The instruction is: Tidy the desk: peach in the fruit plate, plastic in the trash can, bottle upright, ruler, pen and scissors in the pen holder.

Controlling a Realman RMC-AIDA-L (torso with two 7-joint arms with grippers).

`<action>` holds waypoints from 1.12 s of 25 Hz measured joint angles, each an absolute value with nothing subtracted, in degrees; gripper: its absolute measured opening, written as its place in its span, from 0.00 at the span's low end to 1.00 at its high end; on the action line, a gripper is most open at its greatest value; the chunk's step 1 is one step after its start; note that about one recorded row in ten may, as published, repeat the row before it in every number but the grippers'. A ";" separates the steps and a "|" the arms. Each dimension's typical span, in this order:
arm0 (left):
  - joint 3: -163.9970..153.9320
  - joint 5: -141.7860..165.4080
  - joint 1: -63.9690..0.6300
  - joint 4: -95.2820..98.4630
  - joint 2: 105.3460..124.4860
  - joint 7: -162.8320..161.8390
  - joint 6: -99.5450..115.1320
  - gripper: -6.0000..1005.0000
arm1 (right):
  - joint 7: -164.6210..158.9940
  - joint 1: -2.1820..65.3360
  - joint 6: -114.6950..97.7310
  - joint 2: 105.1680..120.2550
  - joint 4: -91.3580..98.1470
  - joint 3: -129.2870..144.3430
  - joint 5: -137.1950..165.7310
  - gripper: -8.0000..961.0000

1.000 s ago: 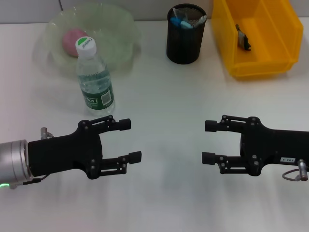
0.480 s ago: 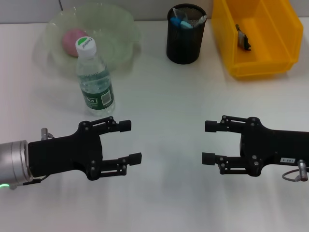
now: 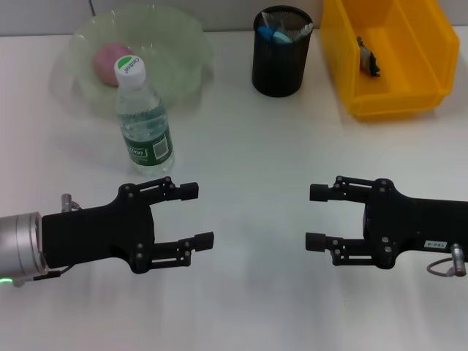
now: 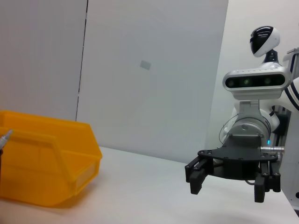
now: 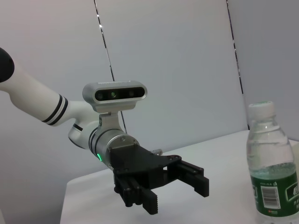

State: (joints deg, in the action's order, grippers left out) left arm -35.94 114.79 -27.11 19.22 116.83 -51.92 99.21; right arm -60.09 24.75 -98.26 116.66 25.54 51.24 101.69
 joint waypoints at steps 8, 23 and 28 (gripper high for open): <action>-35.99 114.79 -27.07 19.25 116.81 -51.94 99.19 0.78 | -59.99 24.69 -98.32 116.74 25.48 51.24 101.69 0.79; -36.13 114.78 -27.16 19.25 116.85 -51.94 99.23 0.78 | -59.93 24.79 -98.44 116.72 25.49 51.24 101.74 0.79; -36.13 114.78 -27.16 19.25 116.83 -51.95 99.24 0.78 | -59.93 24.95 -98.44 116.71 25.66 51.24 101.78 0.79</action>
